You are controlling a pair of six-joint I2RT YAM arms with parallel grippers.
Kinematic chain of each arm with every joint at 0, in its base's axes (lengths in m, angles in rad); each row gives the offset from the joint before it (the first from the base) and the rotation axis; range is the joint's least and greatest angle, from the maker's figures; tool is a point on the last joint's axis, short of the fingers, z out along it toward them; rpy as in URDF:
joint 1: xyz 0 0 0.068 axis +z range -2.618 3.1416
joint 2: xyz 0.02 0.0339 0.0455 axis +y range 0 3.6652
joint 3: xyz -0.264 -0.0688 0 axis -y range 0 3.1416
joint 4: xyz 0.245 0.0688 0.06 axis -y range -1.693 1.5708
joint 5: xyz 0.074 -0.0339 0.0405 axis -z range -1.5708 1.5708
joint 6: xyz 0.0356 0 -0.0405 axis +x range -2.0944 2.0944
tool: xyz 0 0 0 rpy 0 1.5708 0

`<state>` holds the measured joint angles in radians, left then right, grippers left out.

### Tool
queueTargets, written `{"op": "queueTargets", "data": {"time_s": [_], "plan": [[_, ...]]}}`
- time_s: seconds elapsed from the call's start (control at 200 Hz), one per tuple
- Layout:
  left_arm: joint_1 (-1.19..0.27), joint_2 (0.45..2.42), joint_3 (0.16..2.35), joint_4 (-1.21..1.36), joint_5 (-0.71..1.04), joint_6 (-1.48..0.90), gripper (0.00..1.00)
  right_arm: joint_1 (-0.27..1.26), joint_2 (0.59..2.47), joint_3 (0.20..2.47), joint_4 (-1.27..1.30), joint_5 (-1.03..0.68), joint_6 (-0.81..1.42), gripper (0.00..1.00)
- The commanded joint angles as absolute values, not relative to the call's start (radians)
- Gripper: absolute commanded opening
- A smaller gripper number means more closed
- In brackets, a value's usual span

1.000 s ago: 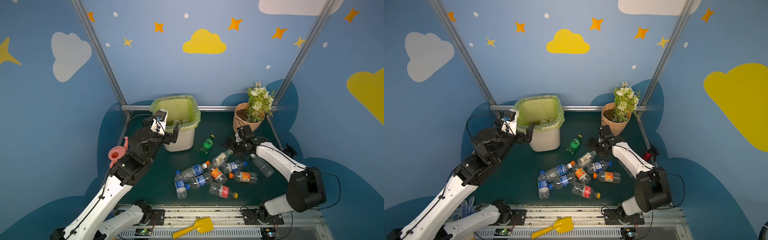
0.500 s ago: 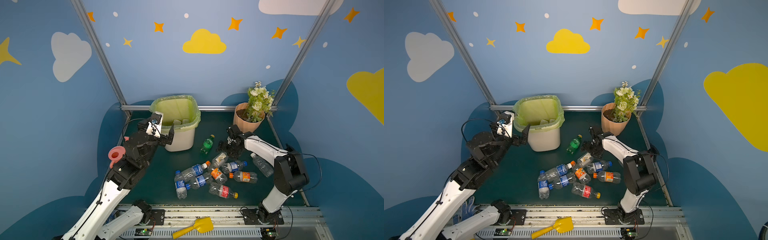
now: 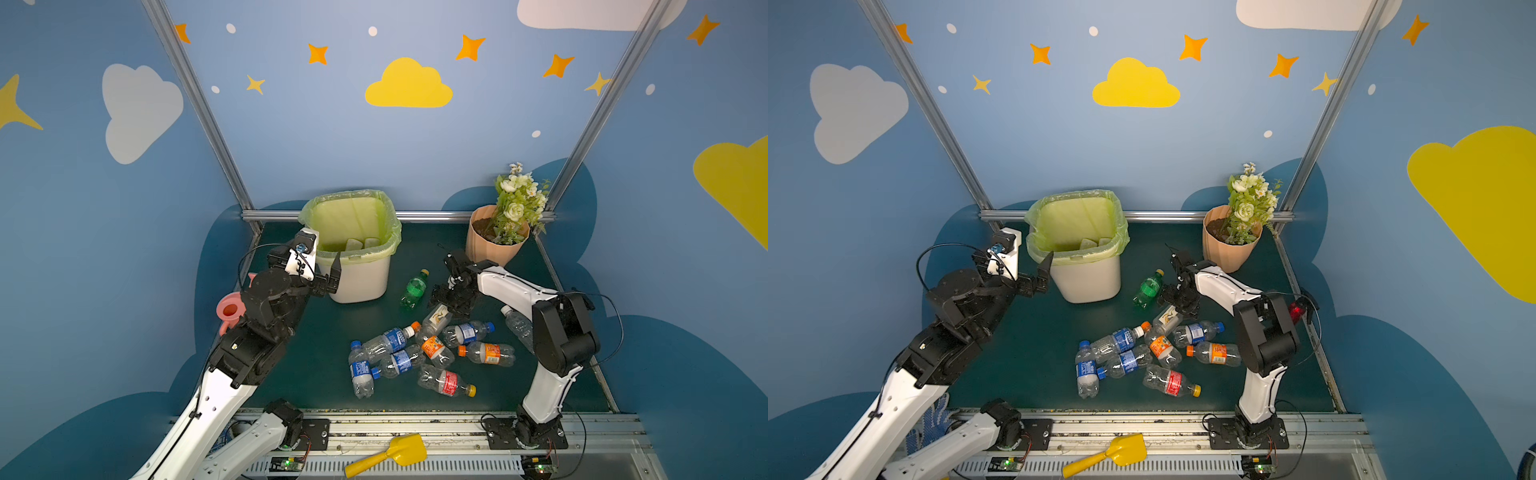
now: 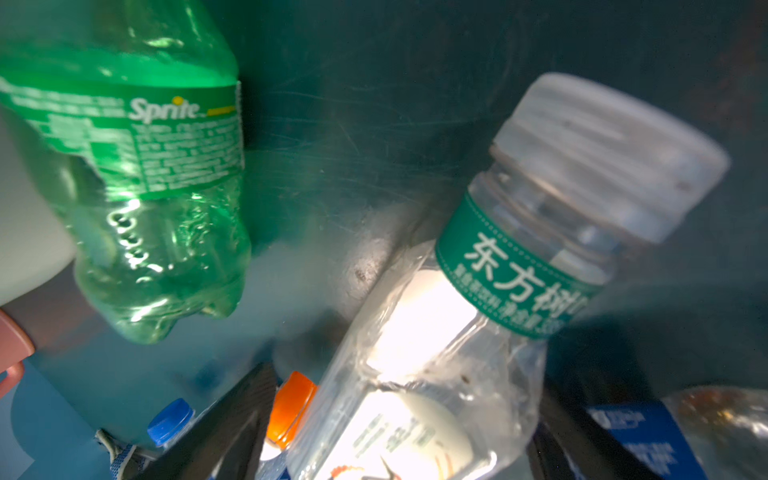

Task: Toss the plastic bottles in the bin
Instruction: 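Reach the right gripper to the clear green-label water bottle while the left arm withdraws, then close the right gripper on the green-label bottle and lift it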

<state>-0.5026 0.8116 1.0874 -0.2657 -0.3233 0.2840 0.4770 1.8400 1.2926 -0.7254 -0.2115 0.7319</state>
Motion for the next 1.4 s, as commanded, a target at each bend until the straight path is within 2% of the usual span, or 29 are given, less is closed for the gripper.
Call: {"op": "queueTargets", "data": {"time_s": [0.0,0.305,0.635,0.991,1.396], "plan": [[-0.494,0.798,1.081,-0.268,-0.318,0.288,1.0,0.483,1.869,1.32,-0.764,-0.22,0.715,0.83],[-0.484,0.787,1.072,-0.275,-0.32,0.288,1.0,0.482,1.925,1.339,-0.769,-0.233,0.703,0.78],[-0.478,0.781,1.065,-0.279,-0.326,0.279,1.0,0.471,1.92,1.349,-0.722,-0.249,0.731,0.6],[-0.473,0.798,1.05,-0.265,-0.332,0.241,1.0,0.419,1.805,1.368,-0.65,-0.219,0.735,0.56],[-0.47,0.789,1.013,-0.239,-0.376,0.175,1.0,0.34,1.558,1.449,-0.502,-0.177,0.61,0.55]]}}
